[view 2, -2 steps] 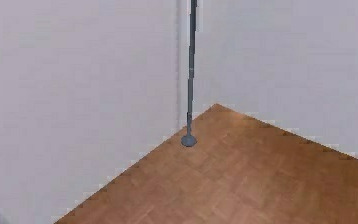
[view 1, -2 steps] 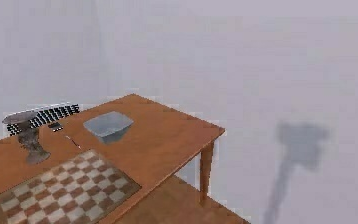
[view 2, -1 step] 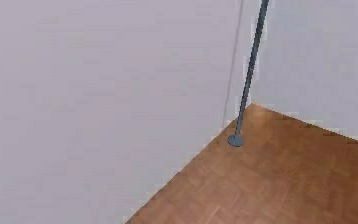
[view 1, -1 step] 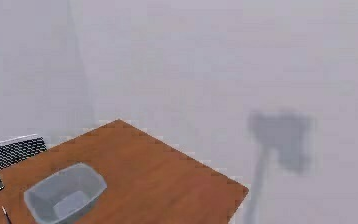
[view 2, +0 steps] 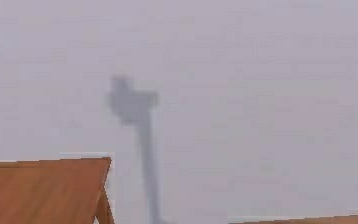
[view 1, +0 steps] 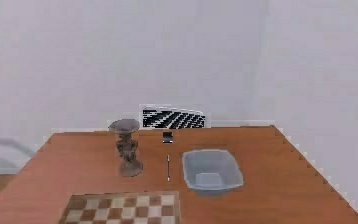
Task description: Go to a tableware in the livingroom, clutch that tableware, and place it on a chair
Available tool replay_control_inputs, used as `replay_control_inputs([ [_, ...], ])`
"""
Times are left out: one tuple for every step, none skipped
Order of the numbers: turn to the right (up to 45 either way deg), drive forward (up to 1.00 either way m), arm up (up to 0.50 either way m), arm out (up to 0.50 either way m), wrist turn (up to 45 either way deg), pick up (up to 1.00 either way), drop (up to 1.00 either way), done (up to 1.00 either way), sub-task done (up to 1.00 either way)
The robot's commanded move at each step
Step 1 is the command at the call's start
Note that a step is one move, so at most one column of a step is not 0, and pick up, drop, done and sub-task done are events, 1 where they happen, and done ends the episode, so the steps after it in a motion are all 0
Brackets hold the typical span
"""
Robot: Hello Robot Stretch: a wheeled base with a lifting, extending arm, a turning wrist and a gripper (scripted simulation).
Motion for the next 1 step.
replay_control_inputs([
  [-45.0,0.00,0.00,0.00,0.0,0.00,0.00,0.00,0.00],
])
